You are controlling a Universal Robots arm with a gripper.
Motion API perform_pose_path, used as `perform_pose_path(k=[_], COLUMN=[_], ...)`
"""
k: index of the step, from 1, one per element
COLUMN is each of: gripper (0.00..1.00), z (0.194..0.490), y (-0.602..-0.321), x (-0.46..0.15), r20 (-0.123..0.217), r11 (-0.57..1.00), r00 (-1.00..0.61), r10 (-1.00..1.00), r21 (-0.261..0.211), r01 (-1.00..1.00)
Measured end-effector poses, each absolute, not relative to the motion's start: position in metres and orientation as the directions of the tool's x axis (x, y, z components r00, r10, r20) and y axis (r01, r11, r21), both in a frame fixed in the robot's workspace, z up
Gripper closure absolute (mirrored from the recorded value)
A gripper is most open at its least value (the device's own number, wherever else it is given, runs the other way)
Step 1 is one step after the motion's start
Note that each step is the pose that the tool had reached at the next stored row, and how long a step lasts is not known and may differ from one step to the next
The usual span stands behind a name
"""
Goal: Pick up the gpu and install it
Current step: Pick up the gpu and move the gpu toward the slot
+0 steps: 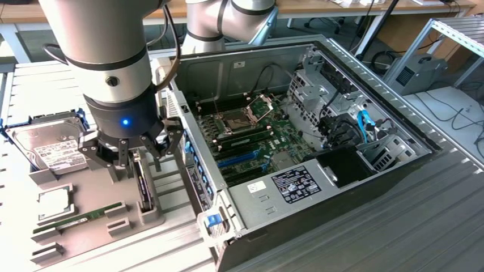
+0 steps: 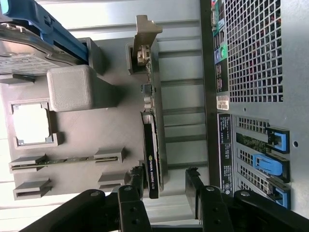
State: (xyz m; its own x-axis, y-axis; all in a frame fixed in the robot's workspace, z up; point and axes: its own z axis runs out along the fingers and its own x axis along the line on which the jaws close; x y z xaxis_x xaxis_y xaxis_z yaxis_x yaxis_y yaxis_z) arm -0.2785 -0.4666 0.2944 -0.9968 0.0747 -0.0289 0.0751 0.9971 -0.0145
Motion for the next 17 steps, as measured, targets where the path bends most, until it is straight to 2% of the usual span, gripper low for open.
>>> perform_pose_path(k=[17], gripper=[0.52], z=[0.2904], y=[-0.4667], x=[-0.2791], r20=[-0.029], r11=[0.997], r00=[-0.997], r10=[0.075], r21=[-0.014], r01=[0.075])
